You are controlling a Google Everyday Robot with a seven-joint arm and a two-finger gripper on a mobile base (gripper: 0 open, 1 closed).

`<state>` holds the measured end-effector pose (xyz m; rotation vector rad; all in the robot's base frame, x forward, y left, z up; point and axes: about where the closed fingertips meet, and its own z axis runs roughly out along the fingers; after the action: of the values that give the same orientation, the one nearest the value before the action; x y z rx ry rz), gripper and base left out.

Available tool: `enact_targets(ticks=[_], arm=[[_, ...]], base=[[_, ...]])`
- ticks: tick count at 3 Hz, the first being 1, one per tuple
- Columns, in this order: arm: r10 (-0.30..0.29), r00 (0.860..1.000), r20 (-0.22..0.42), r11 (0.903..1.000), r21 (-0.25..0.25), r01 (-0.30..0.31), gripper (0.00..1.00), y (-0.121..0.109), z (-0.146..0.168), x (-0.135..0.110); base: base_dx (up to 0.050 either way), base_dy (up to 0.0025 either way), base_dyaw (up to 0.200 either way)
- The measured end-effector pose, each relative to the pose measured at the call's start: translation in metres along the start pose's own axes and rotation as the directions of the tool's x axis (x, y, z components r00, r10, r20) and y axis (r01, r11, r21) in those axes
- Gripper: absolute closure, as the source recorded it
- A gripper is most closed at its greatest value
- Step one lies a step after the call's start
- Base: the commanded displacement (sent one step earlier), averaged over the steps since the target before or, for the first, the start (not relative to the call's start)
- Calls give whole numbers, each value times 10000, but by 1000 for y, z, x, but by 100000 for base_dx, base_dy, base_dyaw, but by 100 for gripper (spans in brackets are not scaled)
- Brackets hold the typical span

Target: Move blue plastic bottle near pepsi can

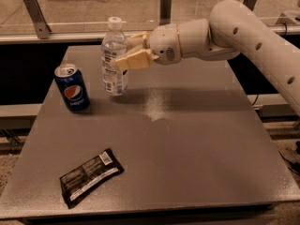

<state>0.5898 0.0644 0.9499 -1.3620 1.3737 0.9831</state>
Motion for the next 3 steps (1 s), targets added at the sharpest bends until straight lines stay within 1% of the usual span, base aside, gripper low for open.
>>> enact_targets(ticks=[1, 2, 3], arm=[[-721, 9974, -30, 9971, -237, 720, 57, 9, 8, 5], [-1036, 9945, -147, 9934, -518, 1027, 36, 16, 14, 11], [-722, 9974, -16, 9910, -1135, 715, 11, 28, 22, 15]], base=[[0, 0, 0], [0, 0, 0], [0, 0, 0]])
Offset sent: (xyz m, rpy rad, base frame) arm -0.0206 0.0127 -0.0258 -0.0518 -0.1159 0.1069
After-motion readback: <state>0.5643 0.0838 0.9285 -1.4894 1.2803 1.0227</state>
